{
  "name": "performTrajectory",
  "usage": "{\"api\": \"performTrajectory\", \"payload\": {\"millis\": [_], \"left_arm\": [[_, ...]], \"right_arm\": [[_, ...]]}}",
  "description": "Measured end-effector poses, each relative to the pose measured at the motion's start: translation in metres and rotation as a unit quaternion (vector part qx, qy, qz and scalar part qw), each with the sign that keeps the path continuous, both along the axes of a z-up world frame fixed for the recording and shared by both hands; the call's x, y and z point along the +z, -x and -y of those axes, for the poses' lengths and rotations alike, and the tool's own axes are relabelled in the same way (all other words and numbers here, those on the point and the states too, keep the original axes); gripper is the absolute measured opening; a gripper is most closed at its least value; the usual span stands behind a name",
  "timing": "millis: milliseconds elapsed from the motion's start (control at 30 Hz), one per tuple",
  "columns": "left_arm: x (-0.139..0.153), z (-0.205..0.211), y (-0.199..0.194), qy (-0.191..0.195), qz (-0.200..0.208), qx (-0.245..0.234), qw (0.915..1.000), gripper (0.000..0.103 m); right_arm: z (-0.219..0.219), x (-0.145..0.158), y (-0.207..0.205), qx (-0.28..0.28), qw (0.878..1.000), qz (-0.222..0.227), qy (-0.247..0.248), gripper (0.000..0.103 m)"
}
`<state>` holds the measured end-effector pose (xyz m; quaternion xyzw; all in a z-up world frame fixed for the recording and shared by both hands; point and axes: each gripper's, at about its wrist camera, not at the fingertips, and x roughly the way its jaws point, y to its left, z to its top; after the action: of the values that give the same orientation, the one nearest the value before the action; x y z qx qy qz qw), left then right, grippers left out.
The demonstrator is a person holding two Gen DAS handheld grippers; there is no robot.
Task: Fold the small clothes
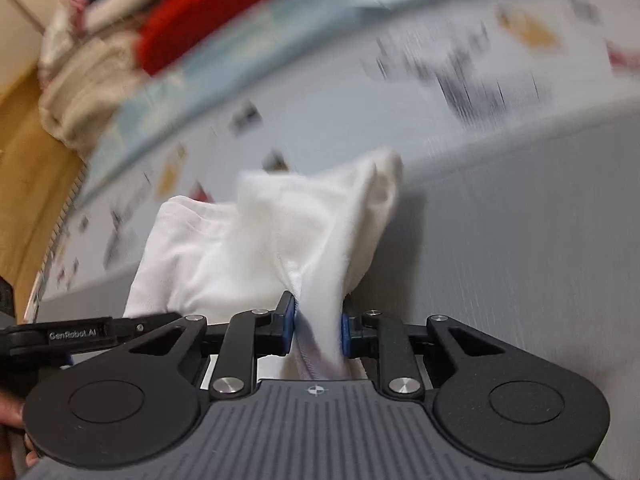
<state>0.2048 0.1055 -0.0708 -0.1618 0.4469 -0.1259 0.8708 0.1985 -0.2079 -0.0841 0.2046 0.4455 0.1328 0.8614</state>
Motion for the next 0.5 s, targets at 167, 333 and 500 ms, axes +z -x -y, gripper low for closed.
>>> {"api": "performTrajectory", "payload": {"millis": [167,333,500], "left_arm": [[0.007,-0.026,-0.005,0.019,0.002,0.056,0.9983,0.058],[-0.014,-0.040,-0.006,0.005,-0.072,0.048,0.9962,0.058],[-0.050,-0.030,-0.004,-0.042,-0.155,0.015,0.9869,0.058]], "right_arm": [[-0.007,0.023,-0.006,-0.056,0.994,0.081,0.038,0.051],[-0.005,0.014,-0.010,-0.050,0.996,0.048,0.047,0.050],[-0.020,-0.020,-0.011,0.013,0.993,-0.058,0.105,0.050]]}}
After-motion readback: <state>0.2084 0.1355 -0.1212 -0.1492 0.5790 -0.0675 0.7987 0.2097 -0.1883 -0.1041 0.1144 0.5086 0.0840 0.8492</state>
